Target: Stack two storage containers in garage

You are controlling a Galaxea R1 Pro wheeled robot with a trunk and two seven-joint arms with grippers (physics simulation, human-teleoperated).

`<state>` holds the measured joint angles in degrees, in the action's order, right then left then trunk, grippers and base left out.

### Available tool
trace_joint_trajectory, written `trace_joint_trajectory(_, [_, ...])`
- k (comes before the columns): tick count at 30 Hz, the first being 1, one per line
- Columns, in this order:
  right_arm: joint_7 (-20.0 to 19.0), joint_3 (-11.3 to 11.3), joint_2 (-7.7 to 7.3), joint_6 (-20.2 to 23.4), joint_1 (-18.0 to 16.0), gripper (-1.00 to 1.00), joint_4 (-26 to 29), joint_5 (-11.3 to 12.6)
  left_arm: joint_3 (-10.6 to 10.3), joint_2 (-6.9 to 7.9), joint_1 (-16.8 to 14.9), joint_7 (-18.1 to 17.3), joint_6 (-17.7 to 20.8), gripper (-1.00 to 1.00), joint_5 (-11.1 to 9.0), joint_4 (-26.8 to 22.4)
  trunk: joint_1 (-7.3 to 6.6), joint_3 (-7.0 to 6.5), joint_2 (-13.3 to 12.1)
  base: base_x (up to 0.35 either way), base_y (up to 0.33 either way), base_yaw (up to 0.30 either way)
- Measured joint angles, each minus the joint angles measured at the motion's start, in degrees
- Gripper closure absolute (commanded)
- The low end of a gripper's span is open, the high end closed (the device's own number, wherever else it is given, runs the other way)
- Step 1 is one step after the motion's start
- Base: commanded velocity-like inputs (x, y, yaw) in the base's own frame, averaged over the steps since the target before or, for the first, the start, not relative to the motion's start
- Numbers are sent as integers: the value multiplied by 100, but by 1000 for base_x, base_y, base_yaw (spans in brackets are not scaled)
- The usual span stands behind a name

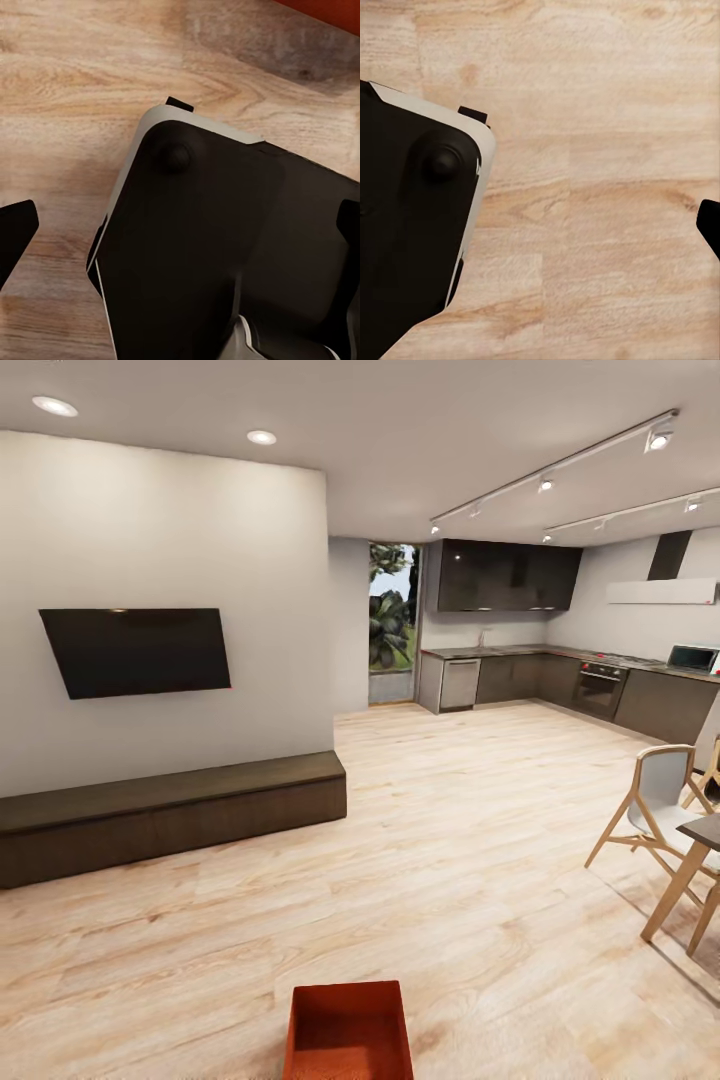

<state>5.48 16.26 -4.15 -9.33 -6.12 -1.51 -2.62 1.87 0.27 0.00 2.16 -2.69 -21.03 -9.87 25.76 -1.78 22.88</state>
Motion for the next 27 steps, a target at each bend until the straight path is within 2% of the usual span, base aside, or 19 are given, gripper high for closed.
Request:
trace_joint_trajectory(6, [1,0,0,-3,1,-100,0,0,4,-5,0,5,-2,-100,-7,-4,1,0,-1,-30,27,0])
trace_joint_trajectory(16, [1,1,0,-3,-1,-100,0,0,5,-3,0,6,-5,-100,-9,-6,1,0,-1,-119,125,0])
trace_joint_trajectory(27, [2,0,0,-3,0,-100,0,0,1,-2,0,6,-5,-100,-9,-6,0,0,0,-17,57,0])
